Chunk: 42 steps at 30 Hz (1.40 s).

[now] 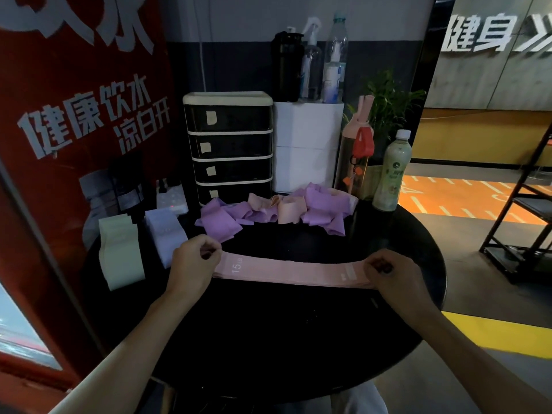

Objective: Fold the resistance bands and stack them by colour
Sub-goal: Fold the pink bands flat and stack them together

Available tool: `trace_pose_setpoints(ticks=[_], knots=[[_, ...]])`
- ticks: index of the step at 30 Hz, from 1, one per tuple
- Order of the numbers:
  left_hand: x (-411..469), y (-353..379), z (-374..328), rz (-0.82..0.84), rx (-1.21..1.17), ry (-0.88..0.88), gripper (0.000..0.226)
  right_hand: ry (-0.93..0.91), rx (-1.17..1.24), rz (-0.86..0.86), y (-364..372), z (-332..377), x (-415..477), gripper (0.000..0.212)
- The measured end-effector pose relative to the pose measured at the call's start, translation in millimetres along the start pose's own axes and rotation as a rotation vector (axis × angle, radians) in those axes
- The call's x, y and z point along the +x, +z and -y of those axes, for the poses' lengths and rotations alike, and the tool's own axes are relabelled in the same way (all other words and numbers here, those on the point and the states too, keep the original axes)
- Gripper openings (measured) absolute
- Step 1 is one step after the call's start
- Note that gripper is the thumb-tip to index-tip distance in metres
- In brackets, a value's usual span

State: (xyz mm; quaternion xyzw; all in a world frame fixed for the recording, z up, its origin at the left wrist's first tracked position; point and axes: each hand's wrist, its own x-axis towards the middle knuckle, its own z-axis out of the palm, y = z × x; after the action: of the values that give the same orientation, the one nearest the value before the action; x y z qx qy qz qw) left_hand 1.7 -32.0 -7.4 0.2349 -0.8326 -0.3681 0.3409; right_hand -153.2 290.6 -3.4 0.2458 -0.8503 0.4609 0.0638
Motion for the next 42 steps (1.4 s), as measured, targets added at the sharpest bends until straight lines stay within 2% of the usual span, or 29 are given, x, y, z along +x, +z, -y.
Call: trace_pose_setpoints(ticks=[5,10,12,15,18,21,25,28,37,38,42], knots=[[2,1,2,0.038,0.003,-0.025,0.012,-0.02,-0.07,-0.001,2,-5,2,0.011],[1,2,1,0.05,0.095,0.041,0.017,-0.021,-0.136,0.024,3,-5,3,0.014],[-2,3,-1,0.0,0.167,0.152,0.015,-0.029,-0.133,0.014,4,-5,2,0.014],[-9,12,-14,-0.051,0.368,0.423,0.009,-0.026,-0.136,0.031,3,-4,2,0.013],[-19,29,-39,0.11,0.306,0.523,0.007,-0.022,-0.143,0.034,3,-5,4,0.013],[-25,48,-52,0.262,0.272,0.453,0.026,-0.013,-0.146,0.029,3,-6,4,0.013],[-33,59,-48,0.353,0.314,0.42,0.026,-0.027,-0.149,0.017,0,-4,8,0.012],[-32,60,-45,0.358,0.318,0.41,0.026,-0.058,-0.138,0.0,2,9,29,0.009],[-31,61,-42,0.355,0.371,0.387,0.032,-0.293,-0.219,0.182,84,64,121,0.002],[-30,61,-42,0.353,0.38,0.375,0.033,-0.307,-0.261,0.172,94,67,130,0.005],[-29,62,-41,0.349,0.4,0.37,0.032,-0.269,-0.356,0.16,120,69,159,0.036]])
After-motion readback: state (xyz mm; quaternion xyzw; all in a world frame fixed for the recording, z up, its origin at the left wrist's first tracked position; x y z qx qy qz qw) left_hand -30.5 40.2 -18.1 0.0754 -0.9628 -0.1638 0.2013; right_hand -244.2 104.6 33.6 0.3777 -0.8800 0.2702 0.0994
